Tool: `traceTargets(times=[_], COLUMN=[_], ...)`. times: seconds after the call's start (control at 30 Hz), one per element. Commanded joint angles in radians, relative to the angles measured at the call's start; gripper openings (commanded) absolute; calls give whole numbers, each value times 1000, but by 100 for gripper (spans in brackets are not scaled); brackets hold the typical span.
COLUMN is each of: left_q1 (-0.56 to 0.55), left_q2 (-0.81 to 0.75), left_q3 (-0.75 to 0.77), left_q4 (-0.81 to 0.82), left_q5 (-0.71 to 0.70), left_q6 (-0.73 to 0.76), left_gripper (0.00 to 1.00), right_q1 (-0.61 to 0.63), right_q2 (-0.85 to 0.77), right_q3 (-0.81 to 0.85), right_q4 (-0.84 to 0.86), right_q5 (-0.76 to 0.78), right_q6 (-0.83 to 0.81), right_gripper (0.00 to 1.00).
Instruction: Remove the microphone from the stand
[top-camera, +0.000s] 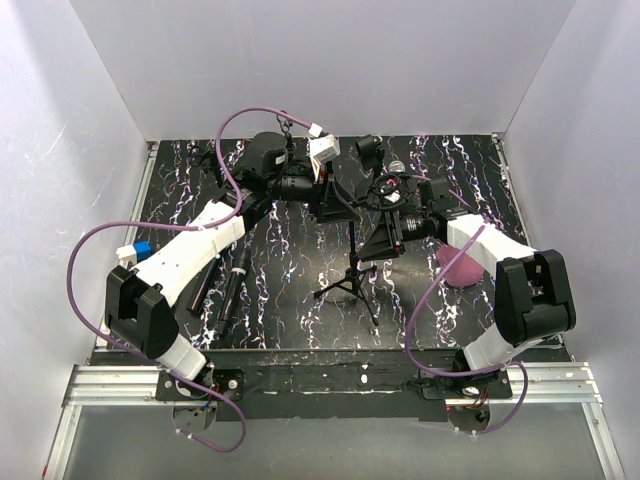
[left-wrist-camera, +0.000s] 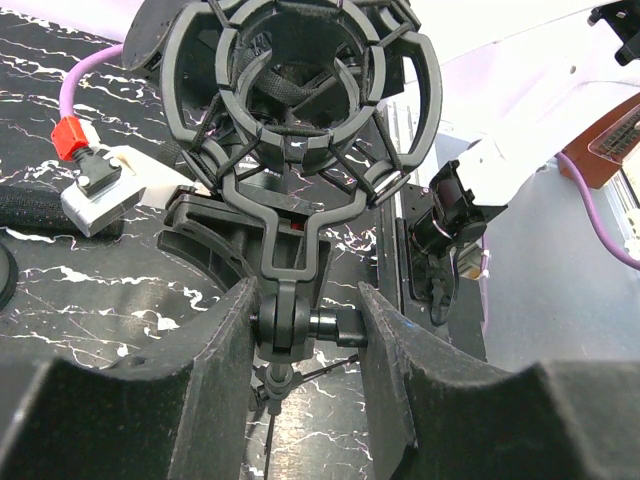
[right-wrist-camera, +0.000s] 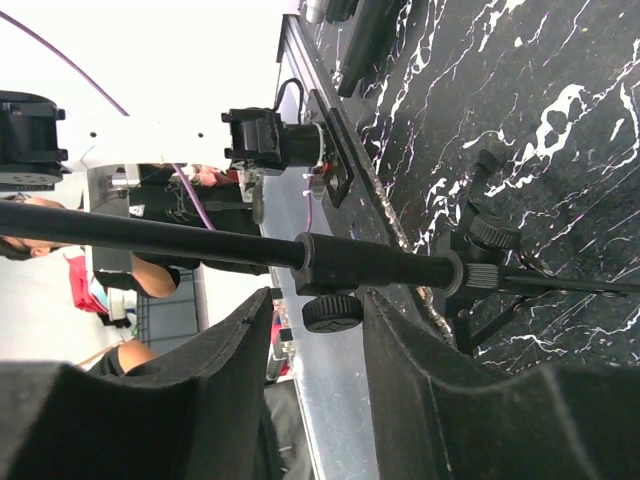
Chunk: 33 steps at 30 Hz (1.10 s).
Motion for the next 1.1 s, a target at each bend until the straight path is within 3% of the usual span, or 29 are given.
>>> traceTargets(times=[0.0, 0.17, 0.23, 0.3, 0.37, 0.6, 0.63, 0.8, 1.07], left_q1=[-4, -6, -6, -4, -6, 1, 5, 71, 185], left_q2=[-38, -30, -30, -29, -24, -10, -10, 14, 37], left_q3=[-13, -11, -11, -11, -3, 38, 41, 72, 73], left_q4=[-35, -35, -33, -33, -42, -85, -84, -98, -30], left_q5=[-26, -35, -37, -40, -54, -262, -284, -376, -207], left_q6=[10, 9, 7, 6, 9, 6, -10, -111, -113], left_gripper=[0, 0, 0, 0, 0, 0, 0, 0, 0], right_q1=[6, 5, 5, 6, 5, 20, 32, 138, 247], right_q2=[-34, -34, -37, -42, -52, -144, -167, -316, -517], right_q3=[-15, -31, -35, -41, -40, 11, 8, -104, -458], right_q4=[36, 73, 92, 107, 109, 72, 108, 223, 725], right_q5=[-86, -109, -109, -97, -74, 106, 230, 457, 602], right_q6=[18, 38, 46, 48, 26, -155, -287, -750, -1450], right_gripper=[46, 43, 33, 14, 1, 1, 1, 1, 1])
